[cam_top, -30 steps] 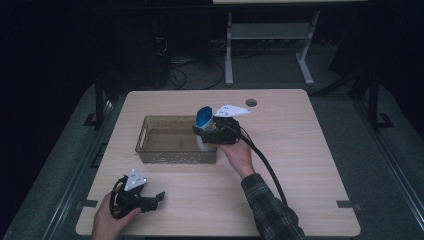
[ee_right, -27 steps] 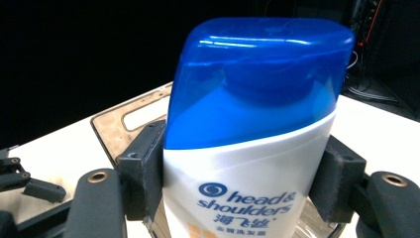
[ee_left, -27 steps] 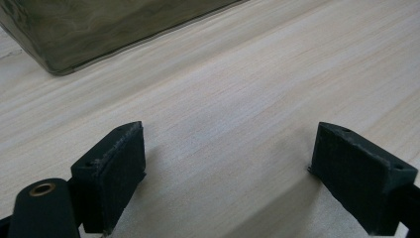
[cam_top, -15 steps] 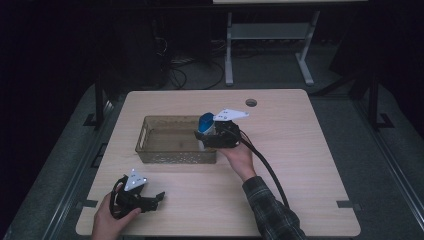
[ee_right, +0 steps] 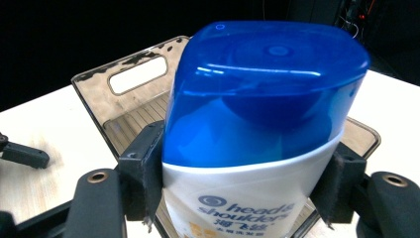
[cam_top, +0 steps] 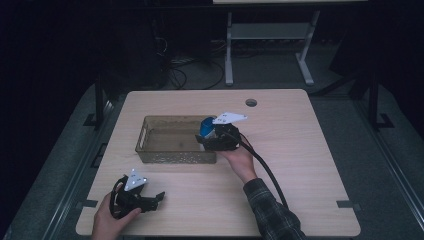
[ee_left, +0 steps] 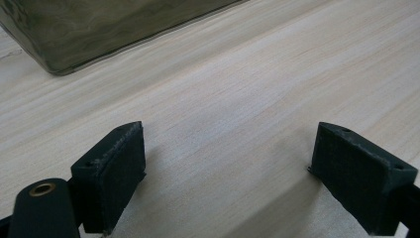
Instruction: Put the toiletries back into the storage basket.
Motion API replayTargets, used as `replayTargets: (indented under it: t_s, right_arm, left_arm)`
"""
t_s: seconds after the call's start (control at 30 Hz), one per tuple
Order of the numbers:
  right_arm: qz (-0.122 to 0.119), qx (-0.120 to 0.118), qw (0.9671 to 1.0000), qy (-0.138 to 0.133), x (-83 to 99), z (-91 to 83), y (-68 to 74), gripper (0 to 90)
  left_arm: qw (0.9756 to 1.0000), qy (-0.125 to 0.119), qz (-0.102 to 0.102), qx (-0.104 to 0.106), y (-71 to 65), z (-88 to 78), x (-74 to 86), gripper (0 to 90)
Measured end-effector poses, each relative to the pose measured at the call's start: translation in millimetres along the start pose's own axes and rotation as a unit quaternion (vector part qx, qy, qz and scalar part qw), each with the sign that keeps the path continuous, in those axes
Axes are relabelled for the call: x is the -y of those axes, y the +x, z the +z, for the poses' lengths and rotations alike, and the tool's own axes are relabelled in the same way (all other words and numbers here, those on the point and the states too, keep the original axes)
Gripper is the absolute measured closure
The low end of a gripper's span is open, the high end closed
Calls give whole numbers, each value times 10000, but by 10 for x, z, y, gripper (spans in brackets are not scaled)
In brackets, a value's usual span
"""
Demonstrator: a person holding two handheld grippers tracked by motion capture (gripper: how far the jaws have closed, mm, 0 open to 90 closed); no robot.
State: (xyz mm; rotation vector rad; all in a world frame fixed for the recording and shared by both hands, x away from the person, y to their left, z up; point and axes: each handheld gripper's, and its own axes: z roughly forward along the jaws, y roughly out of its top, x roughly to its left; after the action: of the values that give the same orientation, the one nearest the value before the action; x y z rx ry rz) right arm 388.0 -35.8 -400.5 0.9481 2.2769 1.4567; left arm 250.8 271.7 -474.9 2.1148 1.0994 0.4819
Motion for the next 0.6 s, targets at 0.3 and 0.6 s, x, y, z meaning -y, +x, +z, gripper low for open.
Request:
replayTargets:
  t_s: [0.3, 0.6]
  right_arm:
    - [-13, -14, 10000, 31, 7, 5, 13, 306]
    - [101, -158, 9998, 35, -12, -52, -13, 175]
  left_arm:
    - [10000, 2, -1, 5, 0, 0, 0, 124]
    - [10000, -1, -1, 0, 0, 0, 0, 124]
